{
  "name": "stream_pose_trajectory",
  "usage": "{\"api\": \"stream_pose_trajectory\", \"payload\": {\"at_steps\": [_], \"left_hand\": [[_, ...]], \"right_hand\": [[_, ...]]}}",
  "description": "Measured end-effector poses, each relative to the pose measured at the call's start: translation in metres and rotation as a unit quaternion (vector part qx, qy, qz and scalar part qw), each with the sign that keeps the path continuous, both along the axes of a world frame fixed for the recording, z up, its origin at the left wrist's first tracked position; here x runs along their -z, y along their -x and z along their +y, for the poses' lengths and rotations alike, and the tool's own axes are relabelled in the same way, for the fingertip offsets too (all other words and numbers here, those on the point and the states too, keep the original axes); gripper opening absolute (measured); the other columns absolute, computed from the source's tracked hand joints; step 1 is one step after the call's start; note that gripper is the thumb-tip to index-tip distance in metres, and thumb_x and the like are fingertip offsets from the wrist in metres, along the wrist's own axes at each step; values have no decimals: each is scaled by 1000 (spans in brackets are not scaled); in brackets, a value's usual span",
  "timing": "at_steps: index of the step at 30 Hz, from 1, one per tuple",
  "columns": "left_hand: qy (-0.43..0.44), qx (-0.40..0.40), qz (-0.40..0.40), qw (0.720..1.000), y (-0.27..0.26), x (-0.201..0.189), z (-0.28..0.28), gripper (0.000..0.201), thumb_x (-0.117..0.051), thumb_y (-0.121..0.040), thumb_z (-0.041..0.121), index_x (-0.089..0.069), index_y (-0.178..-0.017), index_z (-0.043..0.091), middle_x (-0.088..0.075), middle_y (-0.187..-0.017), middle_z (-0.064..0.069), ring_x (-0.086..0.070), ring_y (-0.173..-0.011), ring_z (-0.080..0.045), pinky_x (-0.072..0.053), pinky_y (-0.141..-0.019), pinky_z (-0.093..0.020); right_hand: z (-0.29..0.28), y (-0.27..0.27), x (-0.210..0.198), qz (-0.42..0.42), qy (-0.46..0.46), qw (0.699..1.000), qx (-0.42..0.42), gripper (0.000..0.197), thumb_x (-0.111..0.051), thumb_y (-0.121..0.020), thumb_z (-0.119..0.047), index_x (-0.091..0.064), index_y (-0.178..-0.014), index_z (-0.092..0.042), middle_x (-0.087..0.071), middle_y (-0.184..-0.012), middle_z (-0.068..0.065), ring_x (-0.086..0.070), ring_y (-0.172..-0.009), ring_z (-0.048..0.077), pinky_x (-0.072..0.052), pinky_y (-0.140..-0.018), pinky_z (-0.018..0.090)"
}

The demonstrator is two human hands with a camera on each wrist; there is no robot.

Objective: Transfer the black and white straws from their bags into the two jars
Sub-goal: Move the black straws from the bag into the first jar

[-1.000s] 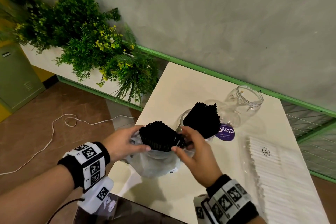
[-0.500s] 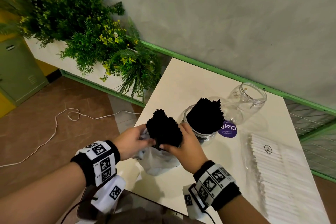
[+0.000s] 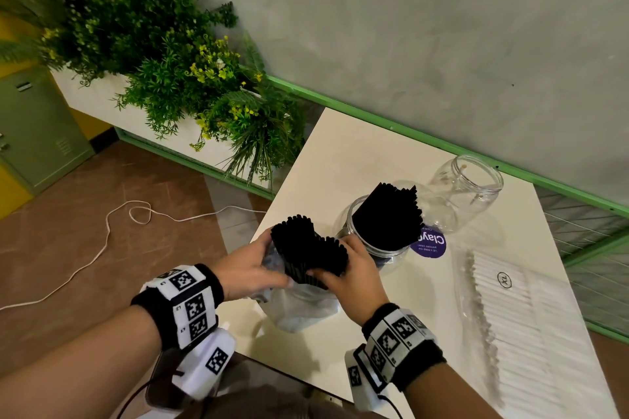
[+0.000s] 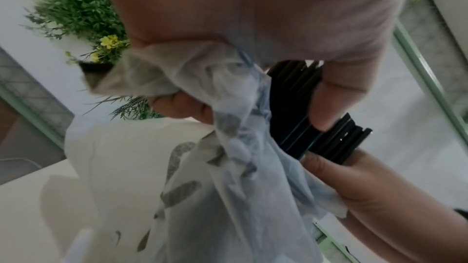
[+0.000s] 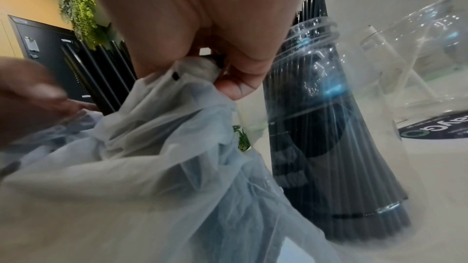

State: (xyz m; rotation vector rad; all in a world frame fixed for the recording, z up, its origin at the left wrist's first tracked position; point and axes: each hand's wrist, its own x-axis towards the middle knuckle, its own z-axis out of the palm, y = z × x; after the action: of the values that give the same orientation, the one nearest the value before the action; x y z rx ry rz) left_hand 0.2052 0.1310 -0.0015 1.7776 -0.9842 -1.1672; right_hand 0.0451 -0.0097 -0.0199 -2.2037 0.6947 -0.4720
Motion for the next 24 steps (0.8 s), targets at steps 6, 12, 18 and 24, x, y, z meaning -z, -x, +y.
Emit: {"api": "stream_pose_trajectory", "payload": {"at_steps": [6, 12, 18, 24], "left_hand": [[-10, -21, -151, 988, 5, -5, -8, 97, -77, -53, 66, -36, -133, 28, -57, -103, 18, -56, -94, -2, -43, -71, -9], [-5, -52, -165, 985, 9, -9, -11, 93, -72, -54, 71, -41, -130, 28, -56, -97, 21, -55, -88, -1, -40, -63, -9], [-12, -71, -199, 977, 2, -10, -12, 87, -72, -58, 70, -42, -129, 29, -57, -102, 18, -57, -95, -6, -45, -74, -22], [-20, -58, -211, 976, 0, -13, -13, 85, -76, -60, 63, -40, -128, 28, -57, -98, 17, -56, -91, -6, -40, -68, -20]], "right_hand": [[1, -3, 2, 1, 29, 999, -26, 19, -77, -72, -16, -60, -80, -17, -43, -97, -4, -48, -82, 1, -35, -74, 7], [1, -5, 4, -17, 60, 997, -43, 21, -73, -74, -23, -62, -88, -11, -40, -106, -3, -46, -89, 9, -37, -78, 8], [0, -5, -11, -80, 82, 993, 2, 29, -68, -76, -40, -59, -84, -14, -44, -106, -3, -47, -96, 15, -40, -86, 21], [9, 2, -62, -208, -81, 975, 8, 13, -65, -84, -22, -57, -93, -17, -62, -94, 1, -59, -95, 17, -45, -87, 23]]}}
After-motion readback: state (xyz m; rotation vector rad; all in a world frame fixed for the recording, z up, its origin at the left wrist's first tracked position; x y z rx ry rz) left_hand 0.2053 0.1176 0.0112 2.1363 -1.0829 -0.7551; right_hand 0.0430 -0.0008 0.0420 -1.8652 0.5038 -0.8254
